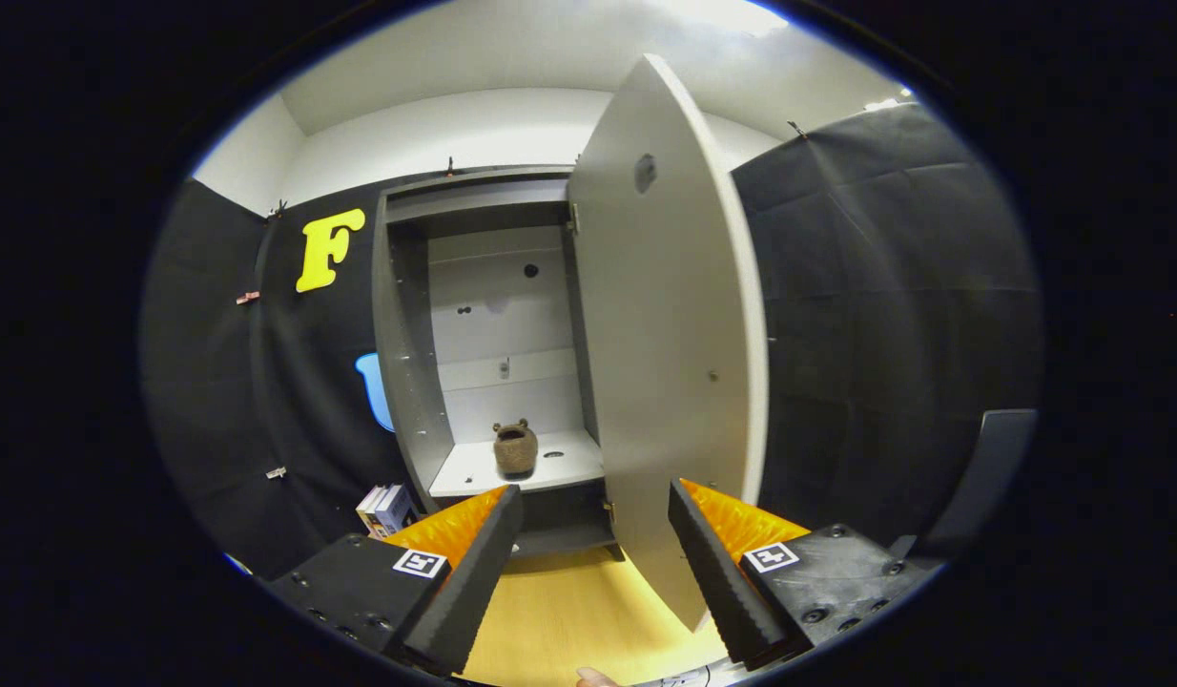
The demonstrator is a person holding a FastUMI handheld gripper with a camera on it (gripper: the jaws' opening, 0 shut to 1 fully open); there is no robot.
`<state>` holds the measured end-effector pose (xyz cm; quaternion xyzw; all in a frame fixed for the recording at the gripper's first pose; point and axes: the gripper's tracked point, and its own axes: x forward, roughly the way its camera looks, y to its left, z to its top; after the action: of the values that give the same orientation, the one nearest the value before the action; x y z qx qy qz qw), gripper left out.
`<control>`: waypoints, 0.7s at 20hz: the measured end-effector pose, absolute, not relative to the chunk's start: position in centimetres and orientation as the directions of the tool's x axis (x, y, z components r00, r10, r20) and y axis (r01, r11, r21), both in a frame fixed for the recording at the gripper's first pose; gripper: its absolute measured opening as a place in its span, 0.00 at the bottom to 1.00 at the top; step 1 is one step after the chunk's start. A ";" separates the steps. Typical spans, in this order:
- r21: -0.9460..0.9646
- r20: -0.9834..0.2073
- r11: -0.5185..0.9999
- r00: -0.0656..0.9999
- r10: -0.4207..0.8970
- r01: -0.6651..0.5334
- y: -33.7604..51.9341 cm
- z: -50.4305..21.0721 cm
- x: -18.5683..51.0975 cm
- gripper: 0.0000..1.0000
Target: Open the shoe cabinet door, grab the shoes and put them into the shoe cabinet, then close the shoe cabinet door.
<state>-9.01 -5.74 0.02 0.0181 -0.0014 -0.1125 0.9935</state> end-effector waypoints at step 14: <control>0.009 0.015 0.997 0.997 -0.078 0.078 -18.2 2.0 -7.8 0.98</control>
<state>-7.84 -18.17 2.01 0.0041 -0.0075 -0.0390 0.9992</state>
